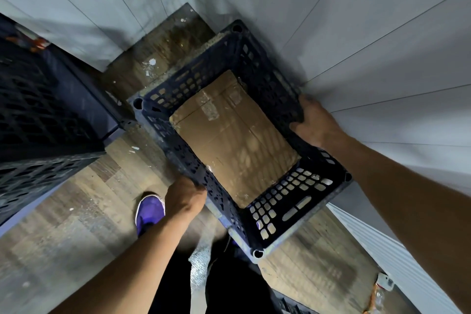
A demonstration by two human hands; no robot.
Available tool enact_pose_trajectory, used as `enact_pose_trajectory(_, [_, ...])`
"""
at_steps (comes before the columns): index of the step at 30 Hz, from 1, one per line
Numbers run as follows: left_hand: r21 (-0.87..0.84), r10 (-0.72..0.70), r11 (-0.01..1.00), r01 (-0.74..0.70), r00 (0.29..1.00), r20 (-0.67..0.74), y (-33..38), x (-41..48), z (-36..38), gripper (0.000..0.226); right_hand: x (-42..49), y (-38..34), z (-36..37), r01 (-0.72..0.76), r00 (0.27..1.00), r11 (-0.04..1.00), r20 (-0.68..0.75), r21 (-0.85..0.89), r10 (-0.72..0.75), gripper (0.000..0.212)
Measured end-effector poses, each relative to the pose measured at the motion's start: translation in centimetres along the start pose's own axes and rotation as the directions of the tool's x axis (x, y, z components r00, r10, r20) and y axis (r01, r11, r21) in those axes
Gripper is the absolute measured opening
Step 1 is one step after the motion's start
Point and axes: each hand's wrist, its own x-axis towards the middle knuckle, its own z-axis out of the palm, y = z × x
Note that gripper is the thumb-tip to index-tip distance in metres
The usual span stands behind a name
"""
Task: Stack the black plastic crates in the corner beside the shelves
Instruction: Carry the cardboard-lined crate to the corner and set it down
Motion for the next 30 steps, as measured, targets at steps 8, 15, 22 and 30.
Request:
enact_pose_trajectory(8, [0.264, 0.018, 0.964, -0.017, 1.0, -0.002, 1.7, -2.8, -1.0, 0.029, -2.7, -1.3, 1.3, -0.054, 0.998, 0.984, -0.026, -0.17, 0.051, 0.075])
enact_pose_trajectory(15, [0.369, 0.145, 0.922, -0.121, 0.989, -0.039, 3.0, -6.4, -4.1, 0.052, -9.1, -0.8, -1.0, -0.051, 0.999, 0.985, 0.002, -0.163, 0.052, 0.061])
enact_pose_trajectory(22, [0.469, 0.265, 0.851, -0.236, 0.964, 0.006, 5.0, -9.2, -7.0, 0.035, -15.7, -2.2, -2.9, -0.153, 0.988, 0.986, 0.023, -0.072, 0.155, 0.054])
enact_pose_trajectory(30, [0.586, 0.398, 0.674, -0.45, 0.889, 0.226, 5.1, -11.2, -10.3, 0.044, -22.7, -7.2, -1.3, -0.337, 0.937, 0.926, -0.03, 0.169, 0.347, 0.049])
